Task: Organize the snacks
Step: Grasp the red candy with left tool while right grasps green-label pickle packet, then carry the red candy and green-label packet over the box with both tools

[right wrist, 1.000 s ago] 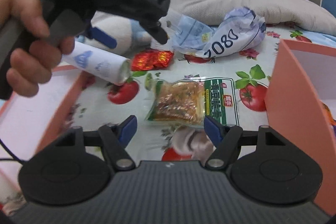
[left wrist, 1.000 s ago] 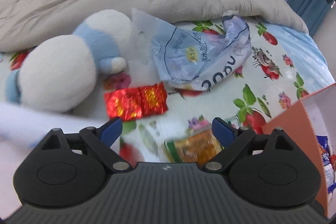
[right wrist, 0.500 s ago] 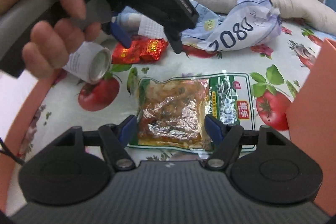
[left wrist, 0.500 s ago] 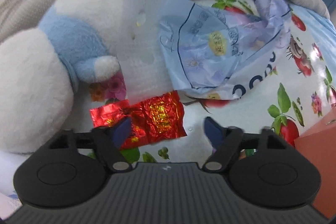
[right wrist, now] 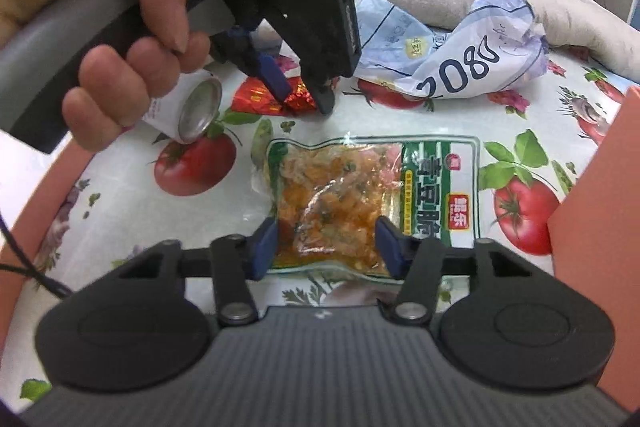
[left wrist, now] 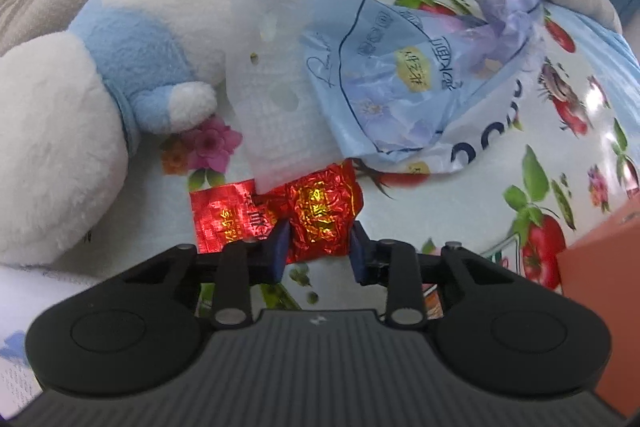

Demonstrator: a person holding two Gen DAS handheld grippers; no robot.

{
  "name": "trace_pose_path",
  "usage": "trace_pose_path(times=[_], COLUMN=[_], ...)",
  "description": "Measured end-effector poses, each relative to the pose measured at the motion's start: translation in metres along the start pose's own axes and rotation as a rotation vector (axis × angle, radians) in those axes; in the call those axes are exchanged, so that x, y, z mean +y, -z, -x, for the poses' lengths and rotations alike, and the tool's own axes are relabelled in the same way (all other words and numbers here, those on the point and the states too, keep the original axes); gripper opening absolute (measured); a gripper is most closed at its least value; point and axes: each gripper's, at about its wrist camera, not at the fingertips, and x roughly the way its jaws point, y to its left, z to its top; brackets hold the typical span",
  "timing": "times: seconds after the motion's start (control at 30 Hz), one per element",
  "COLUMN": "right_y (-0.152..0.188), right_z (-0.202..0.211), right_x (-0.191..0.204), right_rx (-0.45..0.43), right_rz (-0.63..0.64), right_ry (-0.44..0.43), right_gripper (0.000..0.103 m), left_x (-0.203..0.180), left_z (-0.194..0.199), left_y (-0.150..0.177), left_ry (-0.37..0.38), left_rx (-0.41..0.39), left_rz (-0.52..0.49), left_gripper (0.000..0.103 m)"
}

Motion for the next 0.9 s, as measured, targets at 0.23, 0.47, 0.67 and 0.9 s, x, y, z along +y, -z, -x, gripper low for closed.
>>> trace_pose_path(times=[0.23, 0.47, 0.67, 0.9], right_y=[0.021, 0.042, 0.061, 0.077], right_z=[0.026, 0.078, 0.125, 0.176], right_x=[0.005, 0.006, 0.012, 0.025], right_rx=[-0.017, 0.016, 0.036, 0.039], right_rz=[-0.017, -0.038, -0.063, -0.094], right_ry=[-0.011, -0.039, -0.08, -0.125], right_gripper=[0.031, 0.03, 0.03, 0.03], left_x=[-0.011, -0.03, -0.03, -0.024], left_z=[0.036, 0.095, 0.146, 0.203], left_y=[0.029, 0.081, 0.133, 0.202], left_ry=[0.052, 0.091, 0.104, 0.087], left_rx=[-0.046, -0.074, -0.1, -0.157], left_rz=[0.03, 0.049, 0.096, 0.135], left_gripper=[0.035, 0.035, 0.035, 0.036])
